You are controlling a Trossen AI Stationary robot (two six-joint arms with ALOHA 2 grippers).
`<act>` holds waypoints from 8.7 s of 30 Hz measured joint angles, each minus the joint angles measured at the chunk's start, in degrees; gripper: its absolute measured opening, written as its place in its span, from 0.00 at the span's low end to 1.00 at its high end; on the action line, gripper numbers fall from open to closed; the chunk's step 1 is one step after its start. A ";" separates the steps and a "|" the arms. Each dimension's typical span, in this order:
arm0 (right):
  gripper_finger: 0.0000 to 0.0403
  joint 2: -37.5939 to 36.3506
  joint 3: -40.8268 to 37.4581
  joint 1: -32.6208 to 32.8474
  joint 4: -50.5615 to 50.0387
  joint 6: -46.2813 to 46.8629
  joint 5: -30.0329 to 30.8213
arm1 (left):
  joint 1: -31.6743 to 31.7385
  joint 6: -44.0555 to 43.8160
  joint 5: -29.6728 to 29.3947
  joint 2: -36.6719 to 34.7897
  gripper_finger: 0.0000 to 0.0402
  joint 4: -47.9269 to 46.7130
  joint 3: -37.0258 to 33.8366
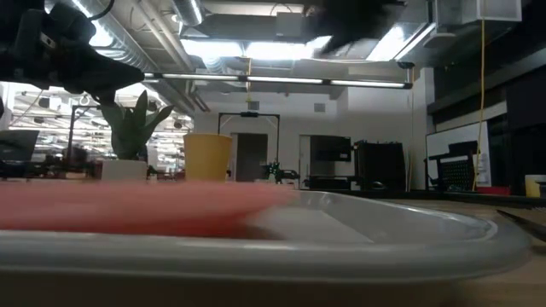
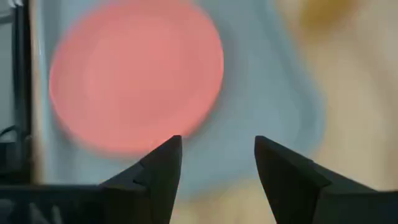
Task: Pick and place plate/cup/fork/spoon on tray
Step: Put the pink plate on the grey tray, then put the yellow fork to the right of the pink plate on the grey tray
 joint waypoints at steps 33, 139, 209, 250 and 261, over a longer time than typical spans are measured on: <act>0.51 17.41 3.09 -2.15 6.57 -12.30 -15.88 | -0.01 0.02 0.20 -0.02 0.10 0.00 0.00; 0.51 20.66 11.35 17.31 -49.43 45.83 0.69 | -0.02 0.02 0.22 -0.02 0.10 0.00 0.01; 0.51 5.99 -12.84 22.51 -18.57 60.91 -20.44 | -0.01 0.02 0.20 -0.02 0.10 0.02 0.00; 0.10 4.71 0.52 14.04 -18.03 75.24 1.98 | 0.00 0.02 0.20 -0.02 0.10 0.00 0.00; 0.10 11.51 -0.45 0.82 12.56 60.63 -3.06 | 0.00 0.02 0.20 -0.02 0.10 0.00 0.00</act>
